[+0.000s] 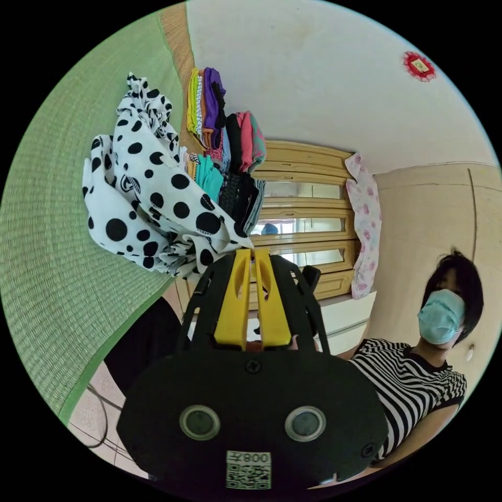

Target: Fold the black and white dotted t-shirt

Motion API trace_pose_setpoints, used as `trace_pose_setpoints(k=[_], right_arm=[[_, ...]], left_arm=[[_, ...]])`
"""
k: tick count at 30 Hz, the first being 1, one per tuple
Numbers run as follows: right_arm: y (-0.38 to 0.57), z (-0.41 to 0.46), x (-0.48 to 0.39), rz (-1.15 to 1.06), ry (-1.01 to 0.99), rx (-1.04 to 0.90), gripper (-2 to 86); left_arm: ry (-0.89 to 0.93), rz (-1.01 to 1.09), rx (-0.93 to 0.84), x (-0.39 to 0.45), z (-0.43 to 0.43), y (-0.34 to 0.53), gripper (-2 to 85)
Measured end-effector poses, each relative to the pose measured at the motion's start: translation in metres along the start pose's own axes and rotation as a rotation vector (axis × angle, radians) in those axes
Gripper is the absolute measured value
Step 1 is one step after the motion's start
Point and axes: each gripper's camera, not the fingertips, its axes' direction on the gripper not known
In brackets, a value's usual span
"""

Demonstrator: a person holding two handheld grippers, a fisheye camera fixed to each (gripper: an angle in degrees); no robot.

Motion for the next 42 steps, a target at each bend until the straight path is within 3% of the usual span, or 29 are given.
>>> trace_pose_setpoints(k=[5,12,16,20,27,35,42], right_arm=[[0.002,0.044,-0.037,-0.094,0.143,-0.015,8.0],[0.017,0.065,-0.023,-0.060,0.069,-0.037,2.5],[0.031,0.058,-0.019,-0.060,0.064,-0.048,1.4],[0.049,0.032,-0.013,-0.058,0.020,0.001,1.1],[0.069,0.006,-0.015,-0.099,0.013,0.043,1.2],[0.101,0.000,-0.014,-0.099,-0.006,0.044,1.6],[0.139,-0.016,-0.015,-0.074,0.009,0.052,1.8]], left_arm=[[-0.040,0.015,-0.050,0.023,0.020,-0.006,1.1],[-0.075,0.013,-0.111,0.046,0.031,-0.009,2.3],[-0.092,0.049,-0.043,0.062,0.009,-0.015,3.7],[-0.259,-0.010,0.033,0.062,-0.021,-0.038,6.7],[-0.480,-0.122,-0.035,0.058,-0.010,-0.080,10.0],[-0.511,-0.203,0.041,0.085,-0.012,-0.080,6.6],[-0.371,-0.162,0.101,0.153,-0.031,-0.031,2.4]])
